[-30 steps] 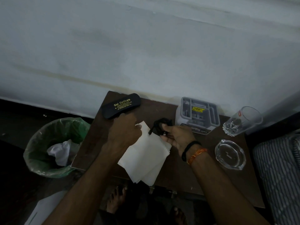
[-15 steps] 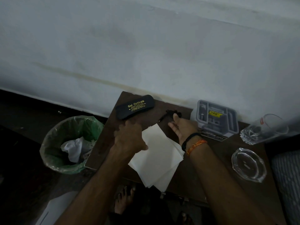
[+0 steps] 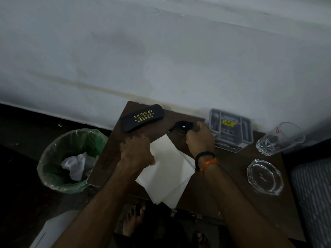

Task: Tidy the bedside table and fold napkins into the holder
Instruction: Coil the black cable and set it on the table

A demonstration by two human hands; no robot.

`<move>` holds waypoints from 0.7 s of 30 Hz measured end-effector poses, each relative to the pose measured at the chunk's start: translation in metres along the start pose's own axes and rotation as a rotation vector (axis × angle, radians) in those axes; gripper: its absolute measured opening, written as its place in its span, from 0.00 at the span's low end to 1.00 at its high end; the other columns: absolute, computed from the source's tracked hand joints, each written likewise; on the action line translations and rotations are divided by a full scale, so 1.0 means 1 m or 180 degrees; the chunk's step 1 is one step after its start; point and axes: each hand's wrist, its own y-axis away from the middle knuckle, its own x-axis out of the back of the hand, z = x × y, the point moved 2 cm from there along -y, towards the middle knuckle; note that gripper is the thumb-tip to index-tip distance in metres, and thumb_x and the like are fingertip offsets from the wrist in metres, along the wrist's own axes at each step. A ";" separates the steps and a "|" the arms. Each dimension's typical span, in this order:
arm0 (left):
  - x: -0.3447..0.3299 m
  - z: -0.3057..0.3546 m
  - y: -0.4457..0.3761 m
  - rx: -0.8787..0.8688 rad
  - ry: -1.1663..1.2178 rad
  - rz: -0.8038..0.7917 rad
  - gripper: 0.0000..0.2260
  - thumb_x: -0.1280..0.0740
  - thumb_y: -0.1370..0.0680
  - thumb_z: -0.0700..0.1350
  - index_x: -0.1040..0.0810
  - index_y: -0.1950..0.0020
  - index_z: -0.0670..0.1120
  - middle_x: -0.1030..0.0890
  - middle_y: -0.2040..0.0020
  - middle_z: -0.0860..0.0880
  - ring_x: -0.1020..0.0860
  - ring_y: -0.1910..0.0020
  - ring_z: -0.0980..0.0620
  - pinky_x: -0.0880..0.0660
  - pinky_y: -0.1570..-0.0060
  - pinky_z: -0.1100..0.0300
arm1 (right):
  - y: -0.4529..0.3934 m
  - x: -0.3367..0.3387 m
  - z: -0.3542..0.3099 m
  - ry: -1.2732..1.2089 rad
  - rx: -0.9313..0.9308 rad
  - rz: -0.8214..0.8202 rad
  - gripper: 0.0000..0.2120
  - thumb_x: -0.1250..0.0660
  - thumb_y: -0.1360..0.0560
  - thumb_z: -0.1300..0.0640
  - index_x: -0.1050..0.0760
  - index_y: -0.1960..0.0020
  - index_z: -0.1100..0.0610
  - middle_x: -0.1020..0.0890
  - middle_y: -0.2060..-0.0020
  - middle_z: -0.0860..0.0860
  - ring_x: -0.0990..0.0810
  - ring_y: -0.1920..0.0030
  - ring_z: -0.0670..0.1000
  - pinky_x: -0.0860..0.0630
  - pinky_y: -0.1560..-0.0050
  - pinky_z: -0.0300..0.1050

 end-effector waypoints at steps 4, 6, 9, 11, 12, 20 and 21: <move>0.001 0.001 0.000 -0.0031 0.0003 -0.0026 0.31 0.22 0.34 0.57 0.28 0.37 0.44 0.23 0.37 0.44 0.25 0.37 0.42 0.28 0.36 0.42 | 0.006 -0.002 -0.002 0.0488 0.0885 -0.0080 0.25 0.39 0.23 0.46 0.36 0.27 0.44 0.16 0.54 0.54 0.18 0.52 0.54 0.21 0.47 0.51; 0.001 0.001 0.000 -0.0054 0.0023 -0.0019 0.30 0.22 0.33 0.57 0.27 0.38 0.44 0.23 0.38 0.43 0.25 0.37 0.42 0.28 0.37 0.42 | 0.005 -0.002 -0.003 0.0833 0.1215 -0.0112 0.21 0.38 0.21 0.48 0.30 0.29 0.48 0.17 0.52 0.54 0.20 0.49 0.53 0.22 0.45 0.51; 0.002 0.000 0.000 -0.0107 0.0066 0.0059 0.29 0.23 0.32 0.58 0.27 0.39 0.44 0.23 0.38 0.44 0.25 0.38 0.42 0.27 0.38 0.43 | 0.004 0.000 -0.001 0.1089 0.1364 -0.0065 0.14 0.37 0.20 0.51 0.20 0.38 0.55 0.18 0.45 0.56 0.21 0.44 0.55 0.23 0.42 0.49; 0.003 -0.001 0.000 -0.0163 0.0141 0.0142 0.27 0.25 0.31 0.58 0.26 0.40 0.44 0.22 0.40 0.44 0.23 0.41 0.43 0.26 0.40 0.44 | 0.002 0.000 0.002 0.1249 0.1486 -0.0017 0.10 0.36 0.21 0.55 0.16 0.48 0.57 0.17 0.51 0.55 0.19 0.49 0.55 0.25 0.51 0.44; 0.003 0.000 0.000 -0.0186 0.0181 0.0168 0.26 0.25 0.30 0.58 0.27 0.40 0.44 0.22 0.41 0.45 0.23 0.41 0.43 0.25 0.40 0.45 | 0.001 0.000 0.004 0.1344 0.1574 0.0037 0.09 0.35 0.21 0.57 0.16 0.52 0.58 0.16 0.53 0.55 0.19 0.51 0.55 0.27 0.54 0.42; 0.000 -0.001 -0.001 -0.0207 0.0178 0.0179 0.20 0.27 0.27 0.53 0.27 0.40 0.45 0.22 0.42 0.47 0.22 0.43 0.47 0.24 0.42 0.49 | -0.002 -0.003 0.006 0.1882 0.1749 0.0058 0.13 0.37 0.22 0.66 0.19 0.41 0.59 0.19 0.43 0.56 0.20 0.44 0.57 0.25 0.43 0.48; 0.000 -0.001 -0.001 -0.0202 0.0185 0.0190 0.20 0.27 0.27 0.52 0.27 0.40 0.45 0.22 0.42 0.47 0.22 0.44 0.47 0.24 0.43 0.50 | -0.003 -0.003 0.005 0.1927 0.1741 0.0082 0.13 0.37 0.22 0.66 0.19 0.41 0.59 0.19 0.43 0.56 0.20 0.45 0.57 0.24 0.44 0.48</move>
